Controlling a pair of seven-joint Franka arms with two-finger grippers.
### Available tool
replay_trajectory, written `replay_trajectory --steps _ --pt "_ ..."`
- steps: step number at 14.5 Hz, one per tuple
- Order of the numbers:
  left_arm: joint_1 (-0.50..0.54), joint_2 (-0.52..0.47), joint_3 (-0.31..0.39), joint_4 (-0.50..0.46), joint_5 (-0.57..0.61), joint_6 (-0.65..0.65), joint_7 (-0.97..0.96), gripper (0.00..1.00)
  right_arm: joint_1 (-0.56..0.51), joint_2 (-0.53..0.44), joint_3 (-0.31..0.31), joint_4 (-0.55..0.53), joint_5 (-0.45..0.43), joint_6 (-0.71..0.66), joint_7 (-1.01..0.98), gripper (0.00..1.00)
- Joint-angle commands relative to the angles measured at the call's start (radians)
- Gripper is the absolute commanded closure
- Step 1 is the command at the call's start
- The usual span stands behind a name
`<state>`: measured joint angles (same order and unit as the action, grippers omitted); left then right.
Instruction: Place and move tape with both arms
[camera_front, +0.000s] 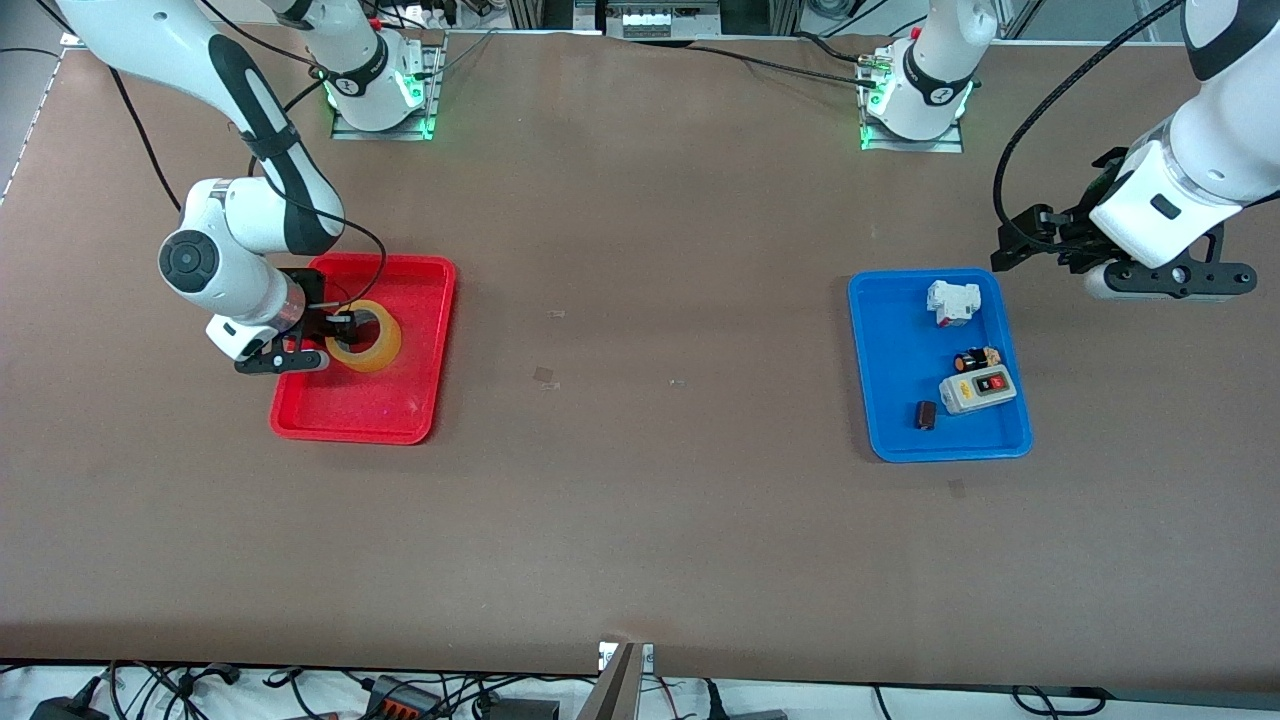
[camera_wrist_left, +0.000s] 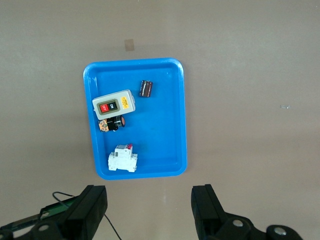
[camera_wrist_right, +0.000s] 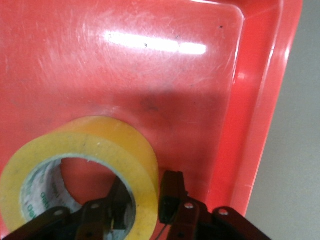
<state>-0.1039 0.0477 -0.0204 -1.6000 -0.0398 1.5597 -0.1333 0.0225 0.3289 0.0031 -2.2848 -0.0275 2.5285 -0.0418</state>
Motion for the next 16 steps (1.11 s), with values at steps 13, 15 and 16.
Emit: replay_trajectory --steps 13,15,16 --pt "0.01 -0.031 -0.015 -0.032 0.07 0.017 0.017 0.0 -0.018 -0.226 0.014 0.486 0.009 -0.644 0.051 0.02" --pt "0.009 -0.032 -0.021 -0.032 0.078 -0.003 0.034 0.0 -0.018 -0.226 0.012 0.614 0.011 -0.755 0.046 0.02" --pt "0.009 -0.032 -0.023 -0.031 0.078 -0.01 0.037 0.0 -0.018 -0.226 0.014 0.673 0.012 -0.824 0.051 0.03"
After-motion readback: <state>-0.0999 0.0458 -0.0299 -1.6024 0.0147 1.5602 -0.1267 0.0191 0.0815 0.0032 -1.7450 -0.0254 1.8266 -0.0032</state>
